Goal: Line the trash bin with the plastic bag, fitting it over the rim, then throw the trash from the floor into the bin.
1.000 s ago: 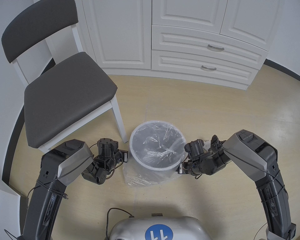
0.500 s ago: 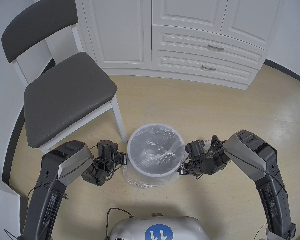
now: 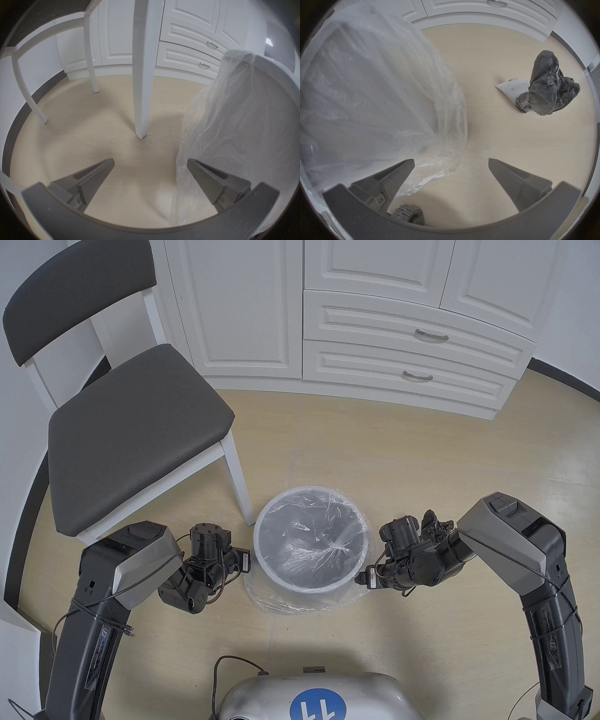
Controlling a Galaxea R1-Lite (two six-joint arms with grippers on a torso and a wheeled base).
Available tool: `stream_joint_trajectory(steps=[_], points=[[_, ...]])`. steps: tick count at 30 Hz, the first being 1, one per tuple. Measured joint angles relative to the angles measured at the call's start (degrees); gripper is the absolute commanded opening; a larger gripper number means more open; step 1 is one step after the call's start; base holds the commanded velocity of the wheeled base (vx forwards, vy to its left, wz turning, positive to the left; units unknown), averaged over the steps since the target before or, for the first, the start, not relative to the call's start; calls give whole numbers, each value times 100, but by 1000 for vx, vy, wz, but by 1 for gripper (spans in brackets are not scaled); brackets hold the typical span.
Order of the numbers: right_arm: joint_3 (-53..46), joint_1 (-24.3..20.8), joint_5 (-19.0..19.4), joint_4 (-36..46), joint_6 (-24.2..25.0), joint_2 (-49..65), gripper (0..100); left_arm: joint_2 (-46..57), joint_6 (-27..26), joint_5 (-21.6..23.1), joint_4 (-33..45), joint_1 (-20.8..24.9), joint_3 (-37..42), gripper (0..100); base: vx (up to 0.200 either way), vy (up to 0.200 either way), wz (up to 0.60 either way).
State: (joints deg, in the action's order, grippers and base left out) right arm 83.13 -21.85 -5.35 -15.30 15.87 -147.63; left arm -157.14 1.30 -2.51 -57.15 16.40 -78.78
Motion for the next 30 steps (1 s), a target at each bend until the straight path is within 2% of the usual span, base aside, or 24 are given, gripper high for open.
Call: stream_joint_trajectory(steps=[7,17,20,25,30], points=[[-149,66,2,-9,-79,166,100,204,-24,11,-174,-105,297,100,0,0,0],[-510,88,-1,-312,-305,477,100,1042,-311,185,-484,-205,1965,100,0,0,0],[-703,104,0,-594,-477,557,100,1243,-636,508,-780,-196,2603,100,0,0,0],[-998,115,-1,-996,-706,656,100,1417,-1239,1359,-1090,-141,3276,100,0,0,0],[-1130,151,0,-1095,-775,708,100,1306,-1348,1491,-1073,-13,3140,100,0,0,0]])
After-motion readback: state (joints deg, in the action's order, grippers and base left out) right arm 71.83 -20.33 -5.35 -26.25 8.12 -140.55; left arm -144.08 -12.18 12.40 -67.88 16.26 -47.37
